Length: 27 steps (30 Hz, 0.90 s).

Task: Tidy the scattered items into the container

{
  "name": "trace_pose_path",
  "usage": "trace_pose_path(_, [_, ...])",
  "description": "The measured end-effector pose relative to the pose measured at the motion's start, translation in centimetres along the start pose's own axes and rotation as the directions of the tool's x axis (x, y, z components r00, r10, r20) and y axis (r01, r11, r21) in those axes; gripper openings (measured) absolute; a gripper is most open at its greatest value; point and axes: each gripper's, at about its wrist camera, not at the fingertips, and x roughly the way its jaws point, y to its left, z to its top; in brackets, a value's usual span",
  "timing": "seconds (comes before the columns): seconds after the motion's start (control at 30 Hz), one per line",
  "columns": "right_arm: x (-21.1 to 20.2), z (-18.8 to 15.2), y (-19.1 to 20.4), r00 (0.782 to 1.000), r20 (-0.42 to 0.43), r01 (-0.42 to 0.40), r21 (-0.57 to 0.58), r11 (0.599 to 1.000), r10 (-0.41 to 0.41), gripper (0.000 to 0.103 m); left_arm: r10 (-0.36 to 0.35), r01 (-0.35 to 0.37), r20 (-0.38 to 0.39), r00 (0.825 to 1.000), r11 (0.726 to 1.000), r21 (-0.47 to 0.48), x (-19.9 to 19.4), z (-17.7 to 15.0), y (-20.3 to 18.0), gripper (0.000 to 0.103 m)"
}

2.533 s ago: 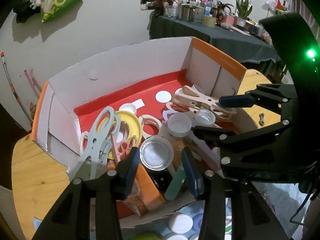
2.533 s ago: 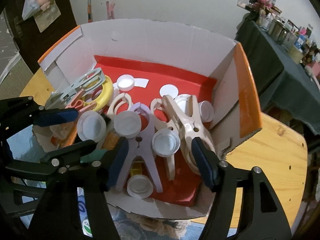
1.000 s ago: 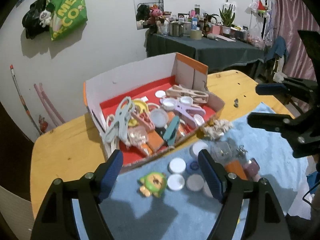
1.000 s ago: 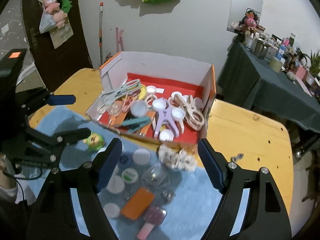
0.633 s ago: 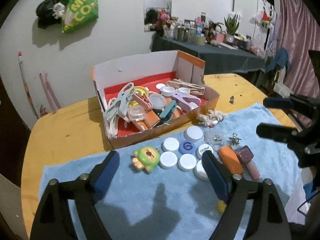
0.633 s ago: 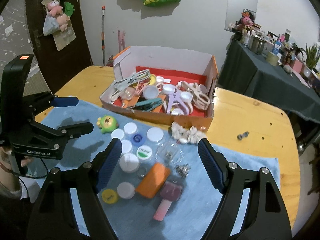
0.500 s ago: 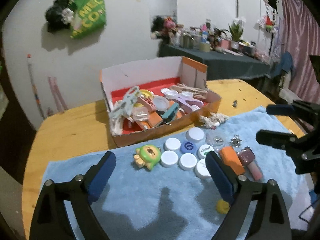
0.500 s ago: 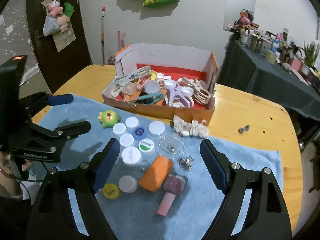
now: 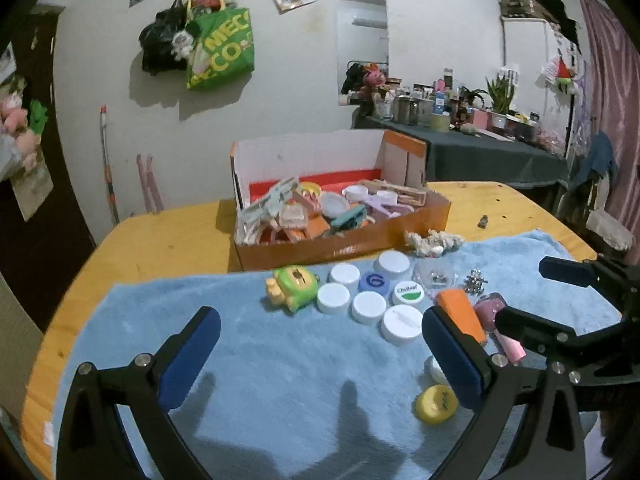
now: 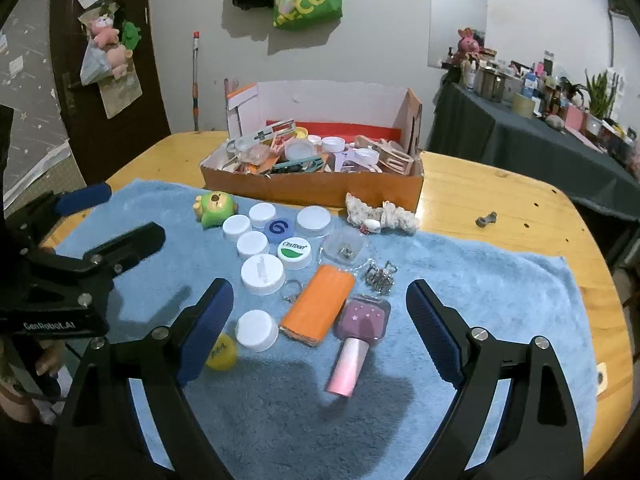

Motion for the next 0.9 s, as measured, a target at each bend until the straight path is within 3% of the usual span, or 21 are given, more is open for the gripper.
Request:
trace_pose_path(0.17, [0.1, -0.3, -0.9, 0.996, 0.08, 0.032, 0.076, 0.997, -0.039, 0.089, 0.029, -0.027, 0.024, 0.999, 0.996, -0.089, 1.0, -0.5, 0.8, 0.103])
trace_pose_path(0.3, [0.6, -0.3, -1.7, 0.989, 0.118, 0.072, 0.115, 0.991, -0.086, 0.095, 0.063, -0.058, 0.044, 0.997, 0.992, -0.11, 1.6, -0.6, 1.0, 0.103])
trace_pose_path(0.47, [1.5, -0.6, -2.4, 0.983, 0.107, 0.135, 0.135, 0.982, -0.15, 0.095, 0.111, -0.107, 0.043, 0.993, 0.99, -0.092, 2.4, -0.8, 0.7, 0.103])
trace_pose_path(0.53, [1.6, -0.6, -2.6, 0.985, 0.1, 0.126, 0.141, 0.982, -0.141, 0.095, 0.119, -0.116, 0.032, 0.992, 0.99, -0.081, 2.7, -1.0, 0.6, 0.103])
trace_pose_path(0.9, [2.3, -0.6, -2.3, 0.982, 0.068, 0.17, 0.122, 0.978, -0.179, 0.095, 0.091, -0.097, -0.052, 0.995, 0.988, -0.117, 4.3, -1.1, 1.5, 0.103])
